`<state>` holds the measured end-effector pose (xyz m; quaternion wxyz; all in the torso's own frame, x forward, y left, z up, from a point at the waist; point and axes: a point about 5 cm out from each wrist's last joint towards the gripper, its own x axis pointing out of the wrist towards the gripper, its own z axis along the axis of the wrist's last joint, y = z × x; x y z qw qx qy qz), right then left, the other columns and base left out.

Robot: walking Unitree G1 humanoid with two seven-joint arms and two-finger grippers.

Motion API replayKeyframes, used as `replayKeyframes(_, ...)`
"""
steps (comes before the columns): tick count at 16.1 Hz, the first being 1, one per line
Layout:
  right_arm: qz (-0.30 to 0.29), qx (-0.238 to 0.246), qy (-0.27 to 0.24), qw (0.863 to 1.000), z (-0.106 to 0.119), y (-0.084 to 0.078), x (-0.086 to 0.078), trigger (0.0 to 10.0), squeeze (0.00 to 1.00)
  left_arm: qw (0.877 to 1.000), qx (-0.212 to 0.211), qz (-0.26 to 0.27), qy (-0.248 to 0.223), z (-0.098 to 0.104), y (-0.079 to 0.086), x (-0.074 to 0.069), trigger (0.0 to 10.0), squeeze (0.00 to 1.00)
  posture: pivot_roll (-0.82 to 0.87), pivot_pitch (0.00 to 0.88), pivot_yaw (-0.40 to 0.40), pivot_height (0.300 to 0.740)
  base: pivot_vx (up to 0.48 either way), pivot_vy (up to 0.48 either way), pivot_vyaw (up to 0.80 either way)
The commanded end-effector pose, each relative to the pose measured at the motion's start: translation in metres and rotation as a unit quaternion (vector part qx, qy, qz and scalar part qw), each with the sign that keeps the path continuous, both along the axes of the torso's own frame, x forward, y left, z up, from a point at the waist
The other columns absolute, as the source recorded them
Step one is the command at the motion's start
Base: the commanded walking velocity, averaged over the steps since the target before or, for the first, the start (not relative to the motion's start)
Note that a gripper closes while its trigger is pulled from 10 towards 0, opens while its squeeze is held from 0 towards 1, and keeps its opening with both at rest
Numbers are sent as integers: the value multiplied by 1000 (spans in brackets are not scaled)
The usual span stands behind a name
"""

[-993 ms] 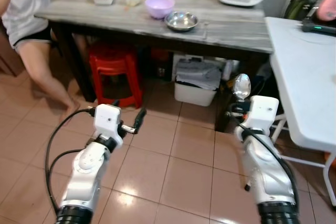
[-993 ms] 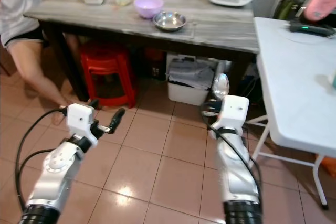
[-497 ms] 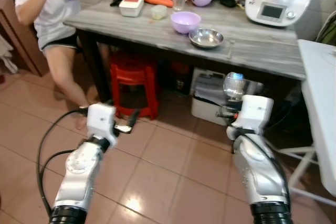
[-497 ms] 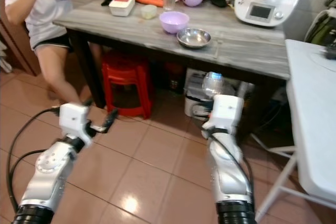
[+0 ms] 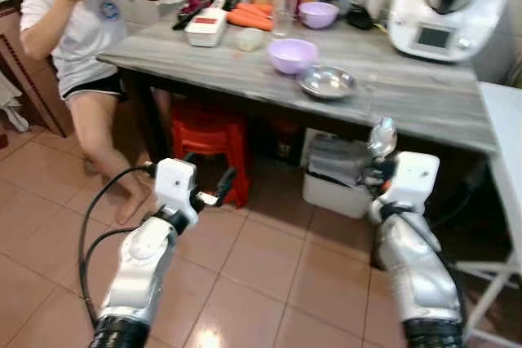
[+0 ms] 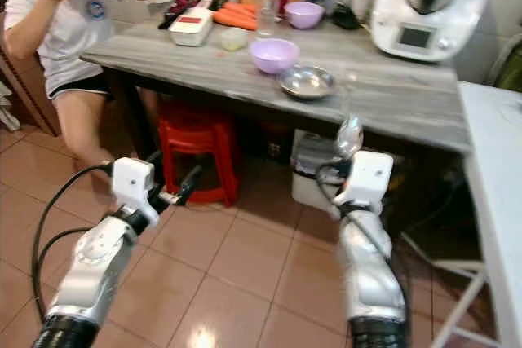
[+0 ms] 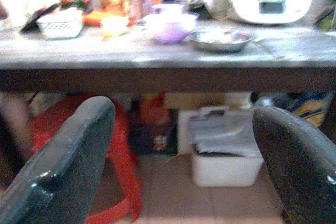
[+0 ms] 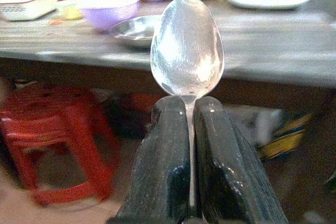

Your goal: Setting the table

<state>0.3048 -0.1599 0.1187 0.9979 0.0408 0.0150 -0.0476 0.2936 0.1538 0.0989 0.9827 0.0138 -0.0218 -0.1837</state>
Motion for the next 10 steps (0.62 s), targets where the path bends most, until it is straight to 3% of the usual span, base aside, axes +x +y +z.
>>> replayKeyframes(1, -7, -6, -18, 1000, 9, -6, 1, 10000, 0, 1000, 0, -8, -11, 6, -4, 3, 10000, 0, -13, 35, -12, 740, 386, 0, -694)
replayKeyframes(3, -6, -6, -19, 1000, 9, -6, 2, 10000, 0, 1000, 0, -8, -10, 6, -4, 3, 10000, 0, -7, 32, -18, 740, 388, 0, -563)
replayKeyframes(6, -5, -6, -19, 1000, 10, -6, 4, 10000, 0, 1000, 0, -9, -10, 6, -4, 2, 10000, 0, -5, 31, -19, 740, 389, 0, 0)
replayKeyframes(10, -3, -6, -18, 1000, 10, -5, 4, 10000, 0, 1000, 1, -10, -10, 6, -5, 2, 10000, 0, -5, 30, -20, 740, 388, 0, -736)
